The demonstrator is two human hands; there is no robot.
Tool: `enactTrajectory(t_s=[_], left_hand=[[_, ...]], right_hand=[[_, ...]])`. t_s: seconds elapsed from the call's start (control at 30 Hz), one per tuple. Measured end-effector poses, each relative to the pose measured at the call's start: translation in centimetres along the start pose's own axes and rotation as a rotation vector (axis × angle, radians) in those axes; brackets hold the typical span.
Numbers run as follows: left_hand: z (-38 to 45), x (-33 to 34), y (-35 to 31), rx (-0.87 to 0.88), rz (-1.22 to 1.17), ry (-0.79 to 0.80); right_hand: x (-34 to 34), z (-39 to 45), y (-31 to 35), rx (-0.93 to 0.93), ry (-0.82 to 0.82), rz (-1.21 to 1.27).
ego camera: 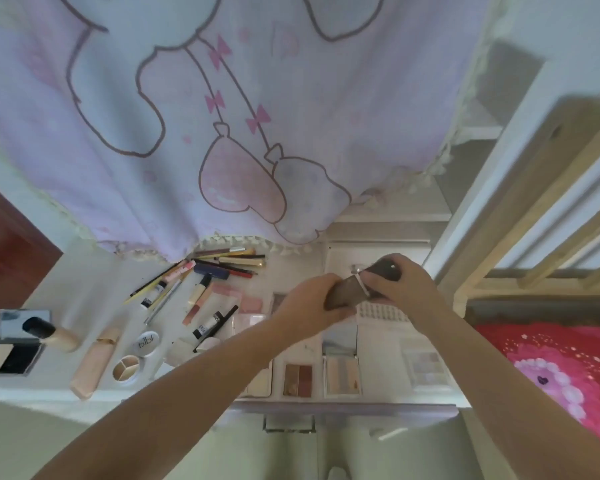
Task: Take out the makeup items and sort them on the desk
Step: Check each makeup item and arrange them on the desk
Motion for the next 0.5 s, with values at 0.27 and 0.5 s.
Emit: enactTrajectory(t_s=[0.27, 0.5], left_hand=[[-1.4, -7.2, -1.7, 0.163, 0.303, -0.044], [-2.5, -9.8, -1.3, 0.164, 0.456, -0.071]], right_hand=[[1.0, -3.3, 8.0, -0.625, 0.077, -0.613], [2.2, -3.5, 8.8, -0.699, -0.007, -0.546]])
Point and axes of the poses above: each hand's wrist, its own z-axis towards the middle knuckle, its own x-axis out of the palm, y = z × x, the point moved 7 cm from there along z, towards the middle knuckle, and after that the axes turned 8 degrees about x, right-handed, at the moved point
